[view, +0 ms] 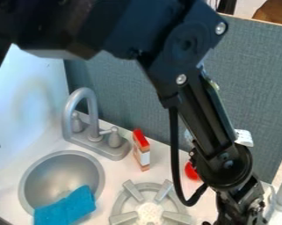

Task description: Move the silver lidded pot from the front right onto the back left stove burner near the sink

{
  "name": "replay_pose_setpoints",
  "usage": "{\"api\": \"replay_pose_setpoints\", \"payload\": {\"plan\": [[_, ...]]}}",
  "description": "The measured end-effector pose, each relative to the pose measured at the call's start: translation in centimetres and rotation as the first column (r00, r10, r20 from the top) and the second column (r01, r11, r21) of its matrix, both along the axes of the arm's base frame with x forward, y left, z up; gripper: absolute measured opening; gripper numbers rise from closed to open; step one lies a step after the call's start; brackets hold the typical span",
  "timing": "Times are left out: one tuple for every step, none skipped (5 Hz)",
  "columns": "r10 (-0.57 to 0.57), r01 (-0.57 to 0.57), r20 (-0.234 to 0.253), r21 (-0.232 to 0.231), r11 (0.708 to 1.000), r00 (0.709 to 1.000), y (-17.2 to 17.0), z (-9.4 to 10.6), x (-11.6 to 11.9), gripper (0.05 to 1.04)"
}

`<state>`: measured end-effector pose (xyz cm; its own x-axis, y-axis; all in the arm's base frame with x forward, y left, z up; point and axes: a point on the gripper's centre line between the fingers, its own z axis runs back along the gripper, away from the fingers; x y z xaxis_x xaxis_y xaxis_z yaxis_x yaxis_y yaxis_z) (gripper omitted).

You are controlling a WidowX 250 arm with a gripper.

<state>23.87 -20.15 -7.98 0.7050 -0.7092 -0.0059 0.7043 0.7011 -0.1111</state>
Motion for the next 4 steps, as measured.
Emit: {"api": "replay_pose_setpoints", "payload": {"plan": [[0.011, -0.011, 0.005, -0.001, 1.000, 1.000, 0.0, 0.0, 0.1, 0.401], [0.014, -0.014, 0.011, -0.016, 1.000, 1.000, -0.1, -0.1, 0.0, 0.401], [0.016, -0.016, 0.012, -0.033, 0.999, 1.000, 0.3, 0.1, -0.8, 0.401], [0.050, -0.047, 0.051, -0.063, 0.997, 0.997, 1.3, 1.4, -1.1, 0.401]]}}
